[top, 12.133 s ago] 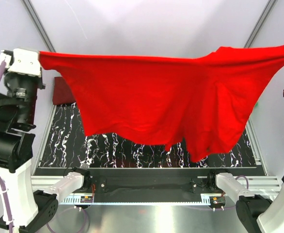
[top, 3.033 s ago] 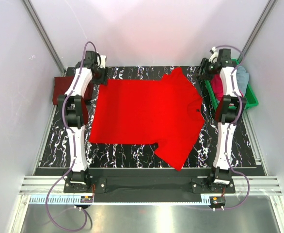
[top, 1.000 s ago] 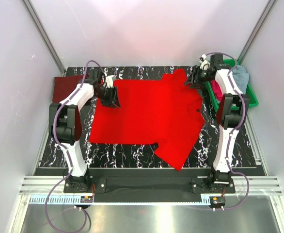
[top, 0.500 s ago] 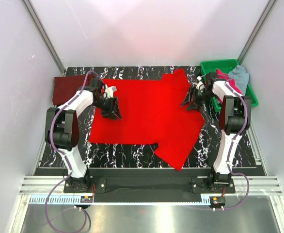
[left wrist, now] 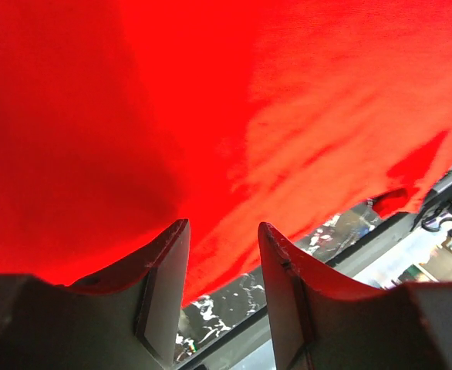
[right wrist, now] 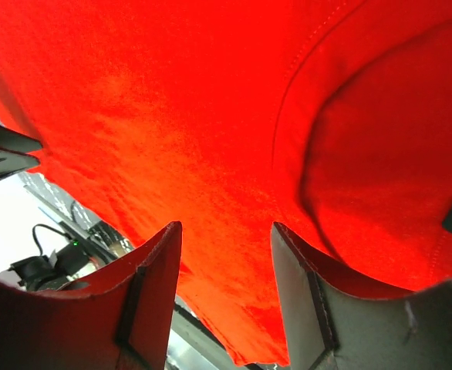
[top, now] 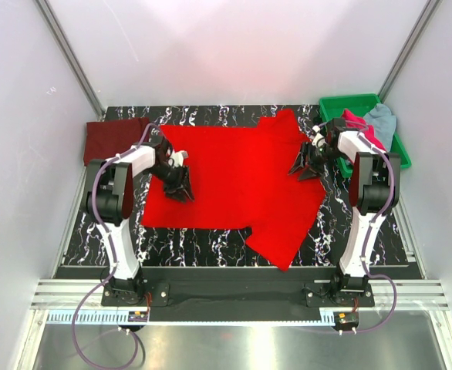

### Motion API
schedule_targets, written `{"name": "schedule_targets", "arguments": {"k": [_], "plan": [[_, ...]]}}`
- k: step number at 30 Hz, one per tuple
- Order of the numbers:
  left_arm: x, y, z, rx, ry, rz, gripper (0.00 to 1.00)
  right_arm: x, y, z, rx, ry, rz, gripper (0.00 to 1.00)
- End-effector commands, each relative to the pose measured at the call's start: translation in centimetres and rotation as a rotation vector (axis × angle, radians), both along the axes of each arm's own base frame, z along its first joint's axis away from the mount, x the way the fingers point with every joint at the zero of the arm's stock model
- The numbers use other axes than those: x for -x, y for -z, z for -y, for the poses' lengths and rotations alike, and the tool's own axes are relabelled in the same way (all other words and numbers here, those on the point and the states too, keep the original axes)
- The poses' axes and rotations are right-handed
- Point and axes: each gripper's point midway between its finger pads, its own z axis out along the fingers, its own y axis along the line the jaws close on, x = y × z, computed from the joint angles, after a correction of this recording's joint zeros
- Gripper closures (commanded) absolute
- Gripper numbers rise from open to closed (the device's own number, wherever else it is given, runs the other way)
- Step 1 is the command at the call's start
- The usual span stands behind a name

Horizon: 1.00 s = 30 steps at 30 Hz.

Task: Fold and stack the t-shirts
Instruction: Flatten the tshirt out

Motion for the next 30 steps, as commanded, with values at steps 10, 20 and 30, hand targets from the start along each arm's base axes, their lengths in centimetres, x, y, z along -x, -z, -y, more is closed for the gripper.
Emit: {"name": "schedule_targets", "arguments": {"k": [10, 20, 30], "plan": [[0.7, 0.6, -0.9, -0.057, 0.03, -0.028, 0.54, 0.8, 2.6, 1.4, 0.109, -0.013, -0.038, 0.42], [1.9, 0.8, -2.0, -0.101, 0.035, -0.043, 0.53, 2.5, 3.6, 2.4, 0.176, 0.005, -0.11, 0.42], [2.2, 0.2, -2.4, -0.113, 0.022, -0.028, 0.53, 5.4, 3.3, 2.1, 0.165, -0.008, -0.156, 0.41]]}}
